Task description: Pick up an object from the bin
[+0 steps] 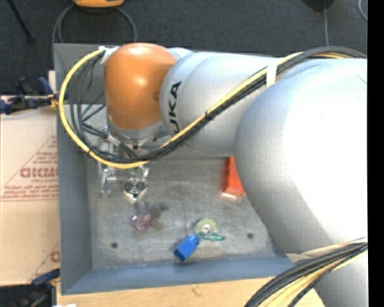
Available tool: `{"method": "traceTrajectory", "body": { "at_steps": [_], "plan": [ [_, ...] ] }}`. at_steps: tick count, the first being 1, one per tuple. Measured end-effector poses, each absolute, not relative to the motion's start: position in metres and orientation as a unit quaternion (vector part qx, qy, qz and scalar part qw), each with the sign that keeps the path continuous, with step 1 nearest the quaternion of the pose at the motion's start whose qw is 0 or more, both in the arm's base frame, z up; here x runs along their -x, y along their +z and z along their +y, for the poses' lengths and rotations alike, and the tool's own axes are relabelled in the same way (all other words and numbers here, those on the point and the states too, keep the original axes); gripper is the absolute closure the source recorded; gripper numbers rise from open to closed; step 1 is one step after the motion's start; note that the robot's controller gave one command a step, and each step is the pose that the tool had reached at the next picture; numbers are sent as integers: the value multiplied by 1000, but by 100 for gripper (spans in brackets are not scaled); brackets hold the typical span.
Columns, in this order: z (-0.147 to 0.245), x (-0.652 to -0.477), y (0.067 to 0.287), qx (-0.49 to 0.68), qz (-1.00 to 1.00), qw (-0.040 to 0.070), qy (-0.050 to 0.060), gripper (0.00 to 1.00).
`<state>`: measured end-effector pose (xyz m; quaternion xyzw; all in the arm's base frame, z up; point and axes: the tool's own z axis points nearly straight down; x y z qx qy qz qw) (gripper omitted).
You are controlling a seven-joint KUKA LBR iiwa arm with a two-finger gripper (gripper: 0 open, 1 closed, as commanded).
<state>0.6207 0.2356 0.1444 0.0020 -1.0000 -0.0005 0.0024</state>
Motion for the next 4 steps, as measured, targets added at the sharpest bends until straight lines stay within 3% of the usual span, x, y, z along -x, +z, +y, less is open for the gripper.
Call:
{"method": "traceTrajectory", "body": {
  "at_steps": [1, 2, 3, 4],
  "plan": [
    [196, -643, 109, -22, -1000, -4, -2, 0],
    [173, -636, 95, 7, -1000, -10, -3, 0],
    [171, -637, 97, 10, -1000, -13, -5, 100],
    [162, -615, 234, -2, -1000, -4, 0, 100]
  ]
}}
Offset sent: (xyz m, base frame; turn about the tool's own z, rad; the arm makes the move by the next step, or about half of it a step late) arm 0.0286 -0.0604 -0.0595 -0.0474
